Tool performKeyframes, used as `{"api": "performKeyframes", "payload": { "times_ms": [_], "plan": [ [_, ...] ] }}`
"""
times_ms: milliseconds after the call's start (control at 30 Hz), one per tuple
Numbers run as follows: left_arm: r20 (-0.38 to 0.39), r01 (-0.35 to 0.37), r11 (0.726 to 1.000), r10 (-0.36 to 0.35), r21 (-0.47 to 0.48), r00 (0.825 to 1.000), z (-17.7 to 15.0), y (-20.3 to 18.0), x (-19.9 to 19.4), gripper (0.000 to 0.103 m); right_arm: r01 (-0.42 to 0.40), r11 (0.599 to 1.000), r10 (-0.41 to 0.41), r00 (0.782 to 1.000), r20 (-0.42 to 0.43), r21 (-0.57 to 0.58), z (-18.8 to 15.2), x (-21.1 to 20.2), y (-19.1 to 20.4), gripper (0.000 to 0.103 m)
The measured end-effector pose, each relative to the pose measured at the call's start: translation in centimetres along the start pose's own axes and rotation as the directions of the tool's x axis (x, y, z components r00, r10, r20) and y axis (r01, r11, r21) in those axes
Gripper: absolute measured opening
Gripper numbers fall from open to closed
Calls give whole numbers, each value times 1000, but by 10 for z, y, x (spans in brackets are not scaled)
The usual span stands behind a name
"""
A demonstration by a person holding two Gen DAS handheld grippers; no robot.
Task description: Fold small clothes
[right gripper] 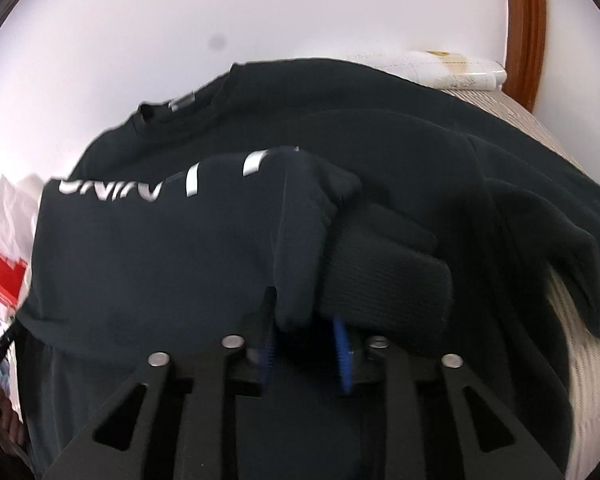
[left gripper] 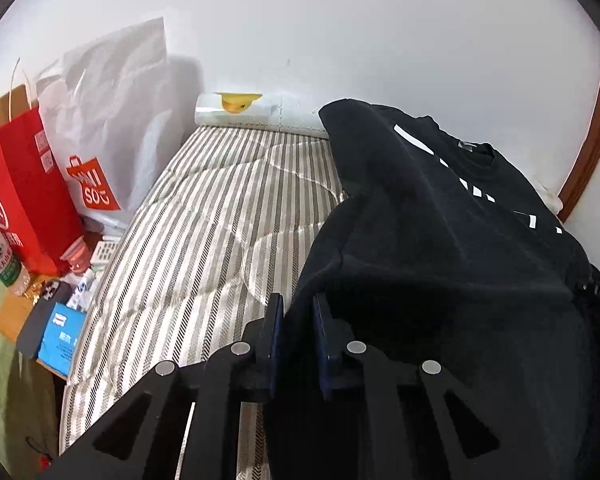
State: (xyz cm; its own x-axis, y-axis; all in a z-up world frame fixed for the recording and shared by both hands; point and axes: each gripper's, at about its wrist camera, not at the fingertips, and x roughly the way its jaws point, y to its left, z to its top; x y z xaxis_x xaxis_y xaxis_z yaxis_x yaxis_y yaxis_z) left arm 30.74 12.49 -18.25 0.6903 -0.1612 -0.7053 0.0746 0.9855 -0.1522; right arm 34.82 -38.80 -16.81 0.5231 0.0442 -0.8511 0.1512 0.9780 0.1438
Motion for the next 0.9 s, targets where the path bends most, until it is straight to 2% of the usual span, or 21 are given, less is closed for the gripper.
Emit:
{"api": "performKeyframes", "payload": {
  "times_ms": [100, 167, 300, 400, 533, 600, 667, 900],
  "plan": [
    [-7, 12, 1000, -12, 0, 1000, 0, -1, -1, 18, 39, 997, -36, 999, 34, -74, -9, -32, 7, 33],
    [-13, 21, 1000, -21, 15, 1000, 0, -4, 0, 31, 34, 991, -26, 997, 69, -127, -6, -52, 19, 39],
    [-4, 11, 996, -10, 83, 1000, -1, -18, 1, 46, 10, 973, 22, 991, 135, -232, 14, -70, 55, 51],
    [10, 7, 994, -8, 111, 1000, 3, -21, 4, 46, -56, 947, 118, 976, 181, -315, 34, -65, 93, 60],
    [4, 18, 995, -18, 101, 1000, 6, -19, 7, 46, -218, 902, 285, 949, 135, -372, 64, -31, 154, 62],
    [18, 18, 995, -20, 97, 1000, 6, -18, 4, 43, -289, 874, 351, 931, 97, -391, 79, -11, 183, 62],
    [24, 22, 996, -25, 88, 999, 7, -17, 3, 39, -340, 846, 399, 915, 65, -411, 92, 11, 215, 62],
    [6, 72, 997, -72, 12, 997, 9, -6, 8, 28, -448, 773, 480, 876, -49, -449, 123, 83, 307, 62]
  ]
}}
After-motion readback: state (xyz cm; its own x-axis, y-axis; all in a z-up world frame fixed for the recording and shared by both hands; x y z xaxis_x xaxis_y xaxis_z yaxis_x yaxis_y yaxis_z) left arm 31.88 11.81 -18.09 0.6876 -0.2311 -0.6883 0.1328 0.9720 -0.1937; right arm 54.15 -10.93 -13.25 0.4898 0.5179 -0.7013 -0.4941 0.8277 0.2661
